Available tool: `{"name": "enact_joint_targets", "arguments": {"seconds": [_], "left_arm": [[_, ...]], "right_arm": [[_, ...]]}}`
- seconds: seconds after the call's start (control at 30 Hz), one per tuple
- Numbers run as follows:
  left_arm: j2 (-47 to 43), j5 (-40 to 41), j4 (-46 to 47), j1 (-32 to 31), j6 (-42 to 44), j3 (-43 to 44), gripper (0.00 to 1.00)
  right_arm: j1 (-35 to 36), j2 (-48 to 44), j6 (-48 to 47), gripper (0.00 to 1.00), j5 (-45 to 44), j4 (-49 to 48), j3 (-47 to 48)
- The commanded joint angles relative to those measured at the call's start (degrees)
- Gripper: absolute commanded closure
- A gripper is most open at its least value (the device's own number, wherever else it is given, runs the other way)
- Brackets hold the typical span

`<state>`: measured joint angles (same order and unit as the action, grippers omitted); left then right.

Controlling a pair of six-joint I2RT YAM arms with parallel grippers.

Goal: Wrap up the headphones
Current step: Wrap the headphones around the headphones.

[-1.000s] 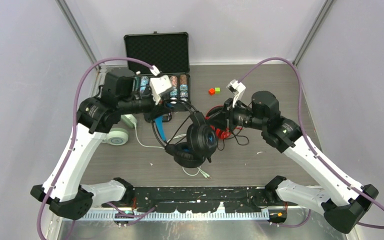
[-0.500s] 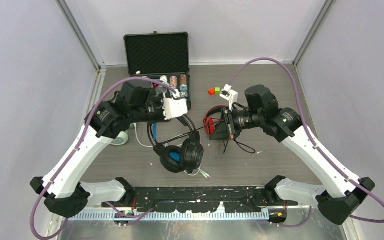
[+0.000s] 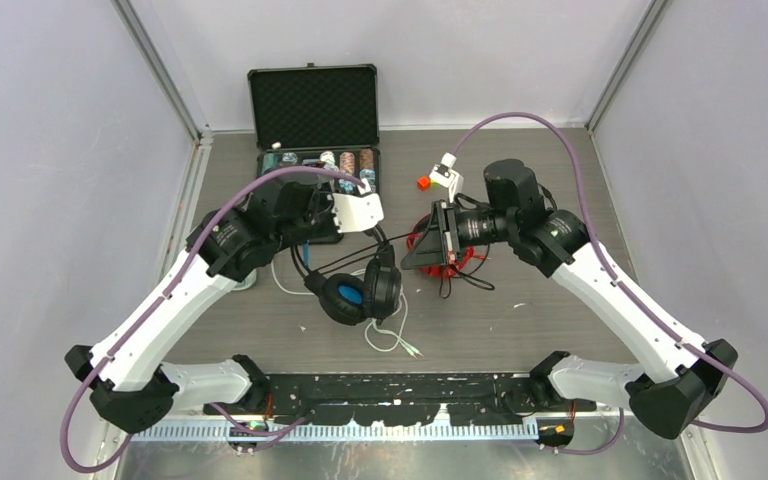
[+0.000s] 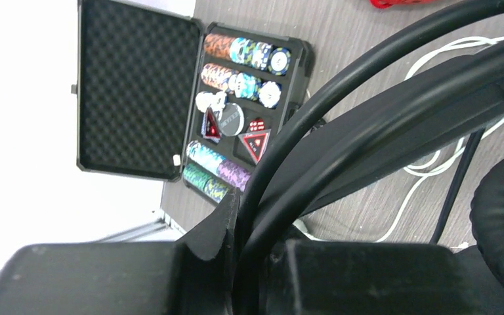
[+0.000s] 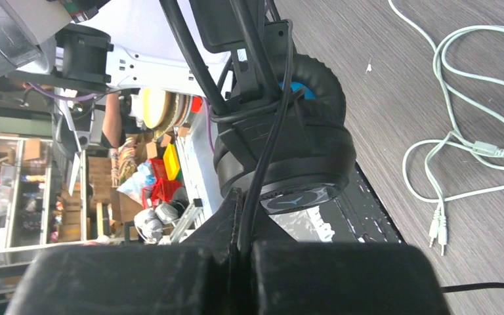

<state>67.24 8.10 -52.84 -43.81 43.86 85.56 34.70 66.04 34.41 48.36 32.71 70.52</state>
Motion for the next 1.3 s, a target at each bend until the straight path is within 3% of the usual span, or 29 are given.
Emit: {"name": "enact_joint_targets", "arguments": {"seconds": [0.0,0.2,0.43,0.9,1.13,1.27], "left_arm": [[0.96,11.48,-3.69,0.56,-0.94,0.57,1.0],[3.02,17.0,-4.63,-0.03,-7.8,2.24,1.0],[3.26,21.36,-5.0,-0.13,-15.12,3.3,1.0],[8.43,25.27,-10.79,-0.14,-30.34,8.5,1.0],[8.39,29.81,-10.5,-0.13,-43.12,10.93,1.0],[7.5,33.04,-8.62,-0.06,-47.44,11.21,1.0]], "right_arm": [[-1.08,-0.62,7.58,0.96,2.21,-11.98,-0.48],[-0.86,1.65,22.77,0.88,3.68,-31.7,-4.46],[1.16,5.29,23.57,0.87,1.32,-32.42,-2.58],[8.72,11.22,24.83,0.72,-2.12,-36.66,1.88],[9.75,12.3,24.97,0.71,-4.42,-37.9,1.82],[10.51,12.31,22.72,0.64,-5.52,-35.71,2.32]]}}
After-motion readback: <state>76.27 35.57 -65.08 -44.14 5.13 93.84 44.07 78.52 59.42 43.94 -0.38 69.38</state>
